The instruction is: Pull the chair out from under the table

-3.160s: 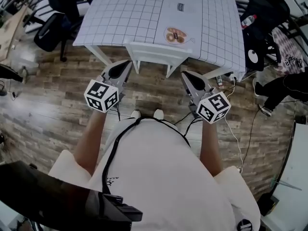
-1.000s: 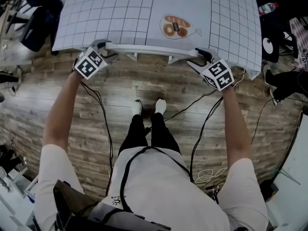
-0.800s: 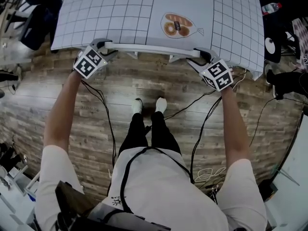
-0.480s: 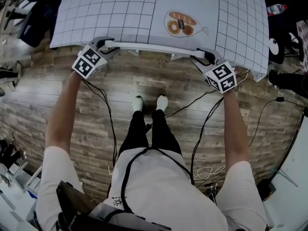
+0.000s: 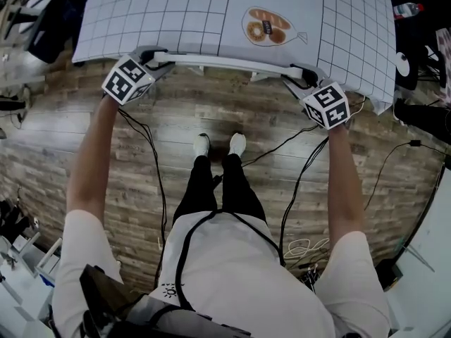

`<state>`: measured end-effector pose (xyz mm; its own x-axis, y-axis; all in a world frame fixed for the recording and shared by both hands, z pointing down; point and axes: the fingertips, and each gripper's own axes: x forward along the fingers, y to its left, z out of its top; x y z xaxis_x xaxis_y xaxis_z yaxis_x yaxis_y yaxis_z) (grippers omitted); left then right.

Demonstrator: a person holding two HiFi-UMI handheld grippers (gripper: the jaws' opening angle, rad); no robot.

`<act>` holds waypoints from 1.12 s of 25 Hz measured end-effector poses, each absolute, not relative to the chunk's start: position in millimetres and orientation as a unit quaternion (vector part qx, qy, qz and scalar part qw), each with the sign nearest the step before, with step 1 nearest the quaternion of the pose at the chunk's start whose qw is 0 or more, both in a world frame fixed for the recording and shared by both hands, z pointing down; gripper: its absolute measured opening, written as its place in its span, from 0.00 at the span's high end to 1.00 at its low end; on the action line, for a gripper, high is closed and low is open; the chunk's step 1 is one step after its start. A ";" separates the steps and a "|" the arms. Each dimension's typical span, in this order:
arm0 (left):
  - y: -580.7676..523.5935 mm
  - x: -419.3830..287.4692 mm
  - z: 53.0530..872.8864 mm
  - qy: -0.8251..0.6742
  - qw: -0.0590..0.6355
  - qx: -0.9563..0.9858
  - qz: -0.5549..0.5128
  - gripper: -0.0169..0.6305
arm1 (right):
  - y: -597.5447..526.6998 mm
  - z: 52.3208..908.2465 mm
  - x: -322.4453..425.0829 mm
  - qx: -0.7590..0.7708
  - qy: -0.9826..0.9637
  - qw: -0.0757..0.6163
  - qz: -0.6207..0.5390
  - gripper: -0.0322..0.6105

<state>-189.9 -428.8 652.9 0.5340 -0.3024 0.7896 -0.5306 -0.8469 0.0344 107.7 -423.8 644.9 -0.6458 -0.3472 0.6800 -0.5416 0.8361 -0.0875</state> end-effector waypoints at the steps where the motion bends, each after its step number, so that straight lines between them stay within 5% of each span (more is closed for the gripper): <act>1: -427.0 -189.2 652.3 -0.239 0.138 0.865 0.419 0.72 | -422.1 644.2 108.5 0.249 -0.895 0.342 0.143 0.69; 28: -275.6 -193.9 647.9 -0.207 0.152 0.861 0.439 0.72 | -252.9 641.0 103.5 0.233 -0.880 0.380 0.163 0.69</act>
<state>-193.9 -275.6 647.9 0.5294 -0.2230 0.8185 -0.4897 -0.8682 0.0802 103.5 -252.9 641.0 -0.6019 -0.2866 0.7453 -0.5352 0.8375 -0.1101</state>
